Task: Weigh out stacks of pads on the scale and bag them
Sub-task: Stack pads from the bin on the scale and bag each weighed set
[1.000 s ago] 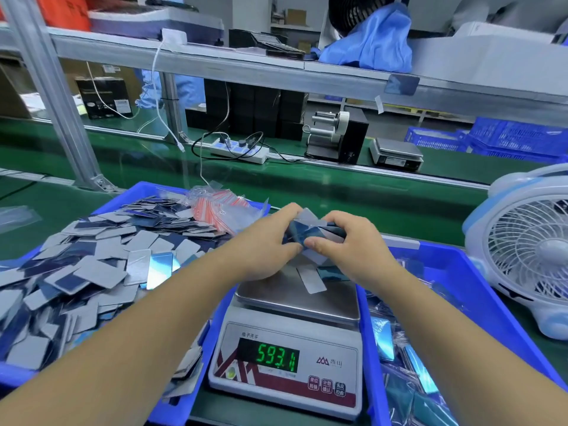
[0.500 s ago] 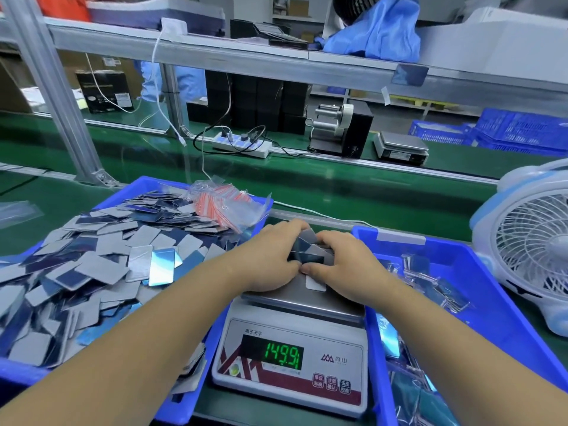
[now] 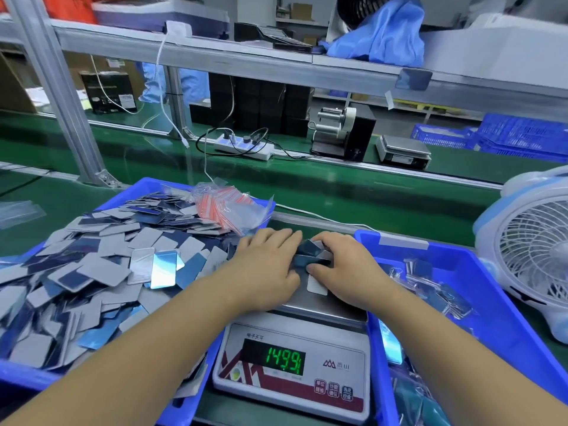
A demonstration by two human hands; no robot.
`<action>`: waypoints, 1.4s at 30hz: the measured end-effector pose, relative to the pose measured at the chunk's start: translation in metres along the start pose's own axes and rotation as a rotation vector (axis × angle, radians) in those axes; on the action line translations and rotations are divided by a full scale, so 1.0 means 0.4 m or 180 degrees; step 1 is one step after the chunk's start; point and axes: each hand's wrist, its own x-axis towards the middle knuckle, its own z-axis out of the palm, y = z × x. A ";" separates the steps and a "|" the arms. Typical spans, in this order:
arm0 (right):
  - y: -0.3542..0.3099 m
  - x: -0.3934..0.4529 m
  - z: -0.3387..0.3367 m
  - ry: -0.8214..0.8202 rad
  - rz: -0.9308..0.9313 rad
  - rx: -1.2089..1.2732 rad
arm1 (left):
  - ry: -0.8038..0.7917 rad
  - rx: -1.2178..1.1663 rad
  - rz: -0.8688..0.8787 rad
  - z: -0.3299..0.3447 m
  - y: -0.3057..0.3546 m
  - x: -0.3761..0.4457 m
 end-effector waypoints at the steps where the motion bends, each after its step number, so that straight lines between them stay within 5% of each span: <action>1: -0.002 0.002 0.002 -0.0014 0.0014 -0.0049 | -0.0042 0.0110 -0.0131 0.009 -0.003 -0.003; 8: -0.012 0.008 -0.002 0.0006 -0.0054 -0.0064 | 0.0697 -0.0148 0.0039 0.007 0.005 -0.016; 13: -0.018 -0.001 -0.010 -0.0098 -0.0117 0.0097 | 0.0447 -0.0261 0.0228 0.032 0.033 -0.030; 17: -0.013 -0.007 -0.012 0.0099 -0.0028 0.0310 | 0.1300 -0.0904 0.0325 0.018 0.028 -0.010; 20: -0.009 -0.010 -0.016 0.0115 -0.0052 0.0311 | 0.1448 -0.1111 0.0473 -0.003 0.016 -0.001; 27: 0.000 -0.013 -0.027 0.0158 0.0075 0.0383 | 0.1691 -0.2865 -0.0527 -0.049 -0.045 0.010; 34: -0.007 0.001 -0.025 -0.0027 0.0207 0.0339 | 0.0569 -0.0855 0.0612 -0.047 -0.001 0.003; 42: -0.002 0.003 -0.023 -0.0221 0.0216 0.0379 | 0.0968 -0.0836 0.0359 -0.020 0.003 0.032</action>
